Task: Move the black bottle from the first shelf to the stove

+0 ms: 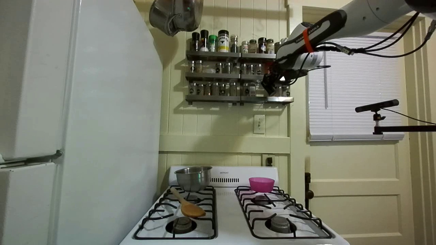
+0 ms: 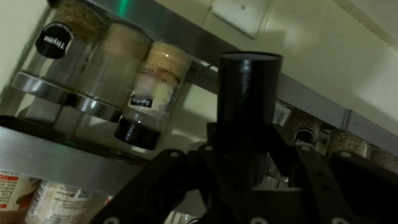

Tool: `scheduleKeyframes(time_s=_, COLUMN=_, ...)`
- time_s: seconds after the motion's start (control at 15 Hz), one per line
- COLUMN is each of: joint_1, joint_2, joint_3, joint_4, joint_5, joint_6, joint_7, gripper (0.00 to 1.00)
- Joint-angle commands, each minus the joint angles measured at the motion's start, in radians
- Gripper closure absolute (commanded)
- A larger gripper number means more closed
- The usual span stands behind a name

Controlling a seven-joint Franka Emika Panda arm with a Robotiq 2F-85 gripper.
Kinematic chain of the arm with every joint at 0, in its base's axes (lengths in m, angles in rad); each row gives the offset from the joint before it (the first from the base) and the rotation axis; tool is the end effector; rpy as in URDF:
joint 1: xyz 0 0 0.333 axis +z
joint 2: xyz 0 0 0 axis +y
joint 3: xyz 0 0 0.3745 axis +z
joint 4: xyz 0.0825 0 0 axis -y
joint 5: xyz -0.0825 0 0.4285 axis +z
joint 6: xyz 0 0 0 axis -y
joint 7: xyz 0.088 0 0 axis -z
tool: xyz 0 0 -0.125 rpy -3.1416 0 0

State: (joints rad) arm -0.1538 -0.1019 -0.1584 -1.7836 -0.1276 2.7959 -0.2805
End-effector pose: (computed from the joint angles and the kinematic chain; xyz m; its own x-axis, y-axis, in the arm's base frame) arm 0.5996 -0.1950 0.7713 0.5151 0.2296 0.8258 -0.1543 -0.9228 0.3529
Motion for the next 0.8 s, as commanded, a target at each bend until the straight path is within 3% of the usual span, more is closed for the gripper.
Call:
scheduleKeyframes(time_s=0.0, joint_1=0.050, joint_2=-0.090, joint_3=-0.012, joint_4=-0.034, joint_5=0.222, joint_6=-0.145, joint_7=-0.071, gripper=0.81)
scheduleKeyframes(time_s=0.6, joint_1=0.226, joint_2=-0.234, joint_3=-0.100, joint_4=-0.055, joint_5=0.724, joint_6=-0.320, joint_7=-0.190, gripper=0.81)
scheduleKeyframes(time_s=0.67, joint_1=0.191, joint_2=-0.196, joint_3=-0.075, joint_4=-0.022, joint_5=0.631, joint_6=-0.287, joint_7=-0.154, gripper=0.56)
scheduleKeyframes(time_s=0.73, joint_1=0.205, joint_2=-0.206, joint_3=-0.082, joint_4=-0.027, joint_5=0.663, joint_6=-0.293, joint_7=-0.159, gripper=0.56)
